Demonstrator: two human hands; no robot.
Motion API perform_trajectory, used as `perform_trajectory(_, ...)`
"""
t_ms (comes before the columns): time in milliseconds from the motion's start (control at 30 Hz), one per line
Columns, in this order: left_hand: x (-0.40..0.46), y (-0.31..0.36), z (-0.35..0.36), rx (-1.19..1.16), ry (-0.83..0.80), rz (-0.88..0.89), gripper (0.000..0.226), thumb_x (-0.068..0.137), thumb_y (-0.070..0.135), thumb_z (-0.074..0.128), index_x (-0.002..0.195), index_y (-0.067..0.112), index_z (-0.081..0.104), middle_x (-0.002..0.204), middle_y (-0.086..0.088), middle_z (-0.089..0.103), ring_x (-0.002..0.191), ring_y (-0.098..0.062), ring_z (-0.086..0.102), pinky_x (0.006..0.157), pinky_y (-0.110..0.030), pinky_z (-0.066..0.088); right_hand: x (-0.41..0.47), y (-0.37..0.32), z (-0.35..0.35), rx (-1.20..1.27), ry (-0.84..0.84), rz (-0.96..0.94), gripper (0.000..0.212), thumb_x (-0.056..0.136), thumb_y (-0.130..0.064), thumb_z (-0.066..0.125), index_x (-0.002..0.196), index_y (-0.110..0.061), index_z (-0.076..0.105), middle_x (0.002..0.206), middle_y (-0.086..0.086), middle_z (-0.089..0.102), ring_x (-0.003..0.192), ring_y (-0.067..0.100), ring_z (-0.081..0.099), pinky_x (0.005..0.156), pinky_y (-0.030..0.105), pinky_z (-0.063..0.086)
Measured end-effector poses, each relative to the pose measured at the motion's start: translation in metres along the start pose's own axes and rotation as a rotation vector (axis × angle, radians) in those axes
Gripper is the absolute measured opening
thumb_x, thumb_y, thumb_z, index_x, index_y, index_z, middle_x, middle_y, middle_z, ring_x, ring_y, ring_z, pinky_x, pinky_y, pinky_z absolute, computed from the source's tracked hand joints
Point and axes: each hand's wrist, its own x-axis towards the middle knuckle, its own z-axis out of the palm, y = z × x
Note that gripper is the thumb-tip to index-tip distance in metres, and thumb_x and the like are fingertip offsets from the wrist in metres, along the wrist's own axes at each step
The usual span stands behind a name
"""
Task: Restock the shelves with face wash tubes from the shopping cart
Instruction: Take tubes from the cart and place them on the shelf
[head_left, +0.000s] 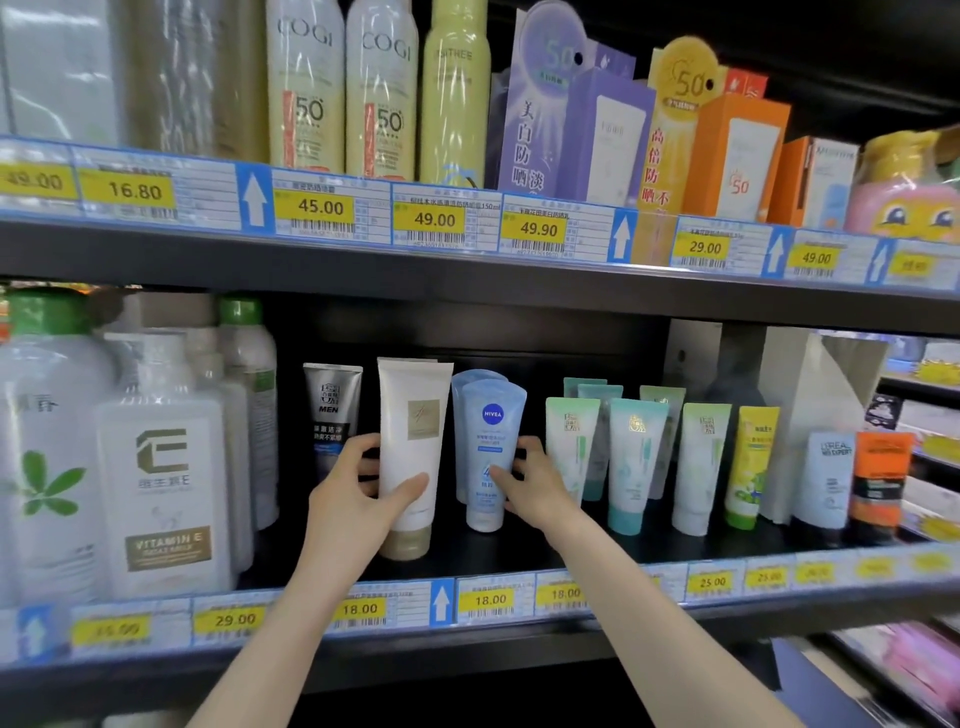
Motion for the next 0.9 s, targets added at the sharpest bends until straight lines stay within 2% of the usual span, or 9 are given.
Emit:
perform_trajectory(200,0.001,-0.001,0.0,0.028,-0.028,-0.054,0.044,0.078,0.023,0.073,0.112,0.028,0.045,0.1,0.004,0.057,0.086,-0.013,0.058,0.073,-0.026,0.044,-0.007,-0.003,-0.002,-0.02,-0.01,0.019,0.043,0.093,-0.02,0.054,0.131,-0.011,0.036,0.127,0.011,0.054,0.119,0.027,0.052,0.098,0.044,0.047)
perform_trajectory(300,0.002,0.001,-0.001,0.041,-0.062,-0.078,0.041,0.079,0.023,0.073,0.109,0.029,0.045,0.094,0.006,0.058,0.089,-0.015,0.059,0.073,-0.026,0.046,-0.017,-0.009,-0.008,-0.162,-0.056,0.03,0.052,0.094,-0.026,0.053,0.137,-0.006,0.033,0.136,0.013,0.049,0.124,0.027,0.049,0.098,0.034,0.042)
perform_trajectory(433,0.003,0.004,0.0,0.08,-0.093,-0.09,0.04,0.079,0.025,0.072,0.11,0.027,0.047,0.095,0.005,0.059,0.089,-0.013,0.058,0.071,-0.024,0.046,-0.032,-0.011,-0.021,-0.325,-0.092,-0.002,0.063,0.095,-0.031,0.051,0.146,-0.007,0.022,0.146,0.013,0.038,0.132,0.025,0.041,0.102,0.031,0.036)
perform_trajectory(533,0.008,0.004,0.001,0.098,-0.079,-0.112,0.043,0.079,0.023,0.072,0.116,0.021,0.05,0.102,0.0,0.06,0.093,-0.015,0.057,0.075,-0.025,0.044,-0.048,-0.005,-0.029,-0.381,-0.042,-0.113,0.058,0.093,-0.033,0.054,0.142,-0.012,0.032,0.141,0.01,0.045,0.127,0.022,0.046,0.102,0.033,0.041)
perform_trajectory(600,0.013,0.004,0.003,0.122,-0.072,-0.122,0.047,0.079,0.022,0.073,0.12,0.018,0.049,0.103,-0.002,0.059,0.093,-0.016,0.056,0.078,-0.028,0.045,-0.061,0.003,-0.03,-0.463,0.003,-0.182,0.049,0.092,-0.035,0.055,0.136,-0.018,0.04,0.133,0.007,0.053,0.119,0.022,0.052,0.097,0.036,0.045)
perform_trajectory(733,0.026,0.003,0.01,0.187,-0.067,-0.12,0.05,0.08,0.021,0.072,0.122,0.013,0.048,0.107,-0.005,0.058,0.093,-0.015,0.053,0.081,-0.029,0.045,-0.076,0.014,-0.032,-0.576,0.093,-0.269,0.043,0.092,-0.036,0.053,0.132,-0.02,0.045,0.126,0.0,0.058,0.112,0.019,0.056,0.085,0.029,0.046)
perform_trajectory(900,0.034,-0.002,0.017,0.22,-0.091,-0.118,0.048,0.082,0.017,0.07,0.122,0.006,0.046,0.114,-0.01,0.058,0.094,-0.015,0.051,0.08,-0.026,0.043,-0.074,0.015,-0.033,-0.564,0.095,-0.281,0.043,0.091,-0.038,0.054,0.13,-0.022,0.046,0.128,-0.005,0.058,0.115,0.013,0.055,0.09,0.027,0.043)
